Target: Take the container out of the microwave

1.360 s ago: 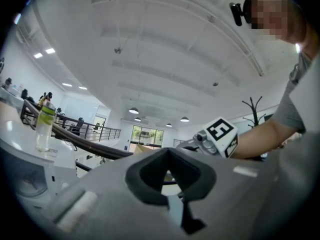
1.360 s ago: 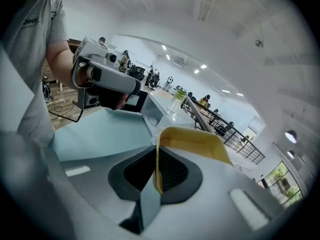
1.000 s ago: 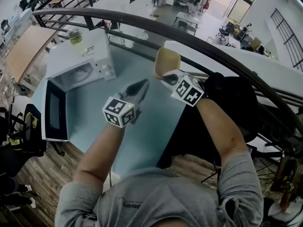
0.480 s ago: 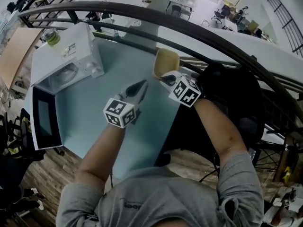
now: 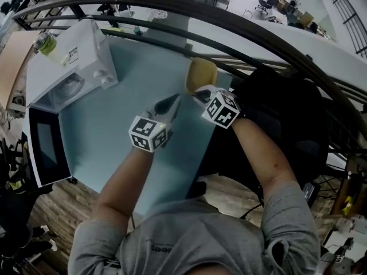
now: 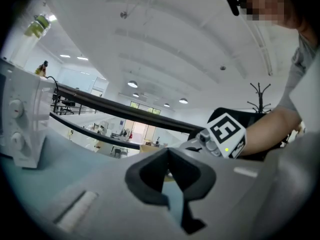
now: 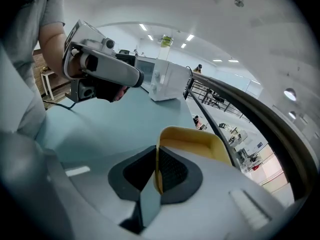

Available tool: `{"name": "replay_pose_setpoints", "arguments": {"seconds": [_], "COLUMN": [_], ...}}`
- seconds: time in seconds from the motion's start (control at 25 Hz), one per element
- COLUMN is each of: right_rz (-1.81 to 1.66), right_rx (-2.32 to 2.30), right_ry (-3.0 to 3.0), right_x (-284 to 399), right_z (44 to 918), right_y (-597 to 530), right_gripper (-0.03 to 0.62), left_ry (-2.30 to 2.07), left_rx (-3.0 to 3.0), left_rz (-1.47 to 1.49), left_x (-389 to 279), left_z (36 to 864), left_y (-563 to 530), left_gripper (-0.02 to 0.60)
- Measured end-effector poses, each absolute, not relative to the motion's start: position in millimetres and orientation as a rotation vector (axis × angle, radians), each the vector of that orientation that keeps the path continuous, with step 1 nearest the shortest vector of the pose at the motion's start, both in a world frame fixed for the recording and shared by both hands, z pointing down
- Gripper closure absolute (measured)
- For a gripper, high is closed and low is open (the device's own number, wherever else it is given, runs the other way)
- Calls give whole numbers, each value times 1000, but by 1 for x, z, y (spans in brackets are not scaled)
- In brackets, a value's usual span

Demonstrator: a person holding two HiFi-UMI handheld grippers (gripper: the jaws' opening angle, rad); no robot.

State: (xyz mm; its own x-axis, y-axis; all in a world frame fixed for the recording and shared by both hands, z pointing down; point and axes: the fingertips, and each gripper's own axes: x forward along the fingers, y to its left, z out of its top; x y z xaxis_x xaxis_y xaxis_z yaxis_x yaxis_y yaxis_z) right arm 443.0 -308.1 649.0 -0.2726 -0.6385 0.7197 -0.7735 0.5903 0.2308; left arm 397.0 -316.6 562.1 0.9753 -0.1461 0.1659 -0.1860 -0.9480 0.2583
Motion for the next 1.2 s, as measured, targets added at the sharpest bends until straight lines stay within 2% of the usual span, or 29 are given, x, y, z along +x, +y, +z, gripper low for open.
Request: {"name": "replay_pose_setpoints", "arguments": {"seconds": [0.76, 0.92, 1.2], "right_rz": [297, 315, 308], "right_rx": [1042, 1064, 1099], "right_ry": [-1962, -1978, -1982], "right_x": [425, 425, 429], "right_z": [733, 732, 720], "right_y": [-308, -310, -309], "right_gripper": [569, 475, 468], "left_ry": [-278, -280, -278], "left_rx": [2801, 2795, 2784], "left_rz": [329, 335, 326], "left_x": [393, 391, 389], "left_z": [624, 628, 623], "left_y": [-329, -330, -328], "left_gripper": [563, 563, 563]}}
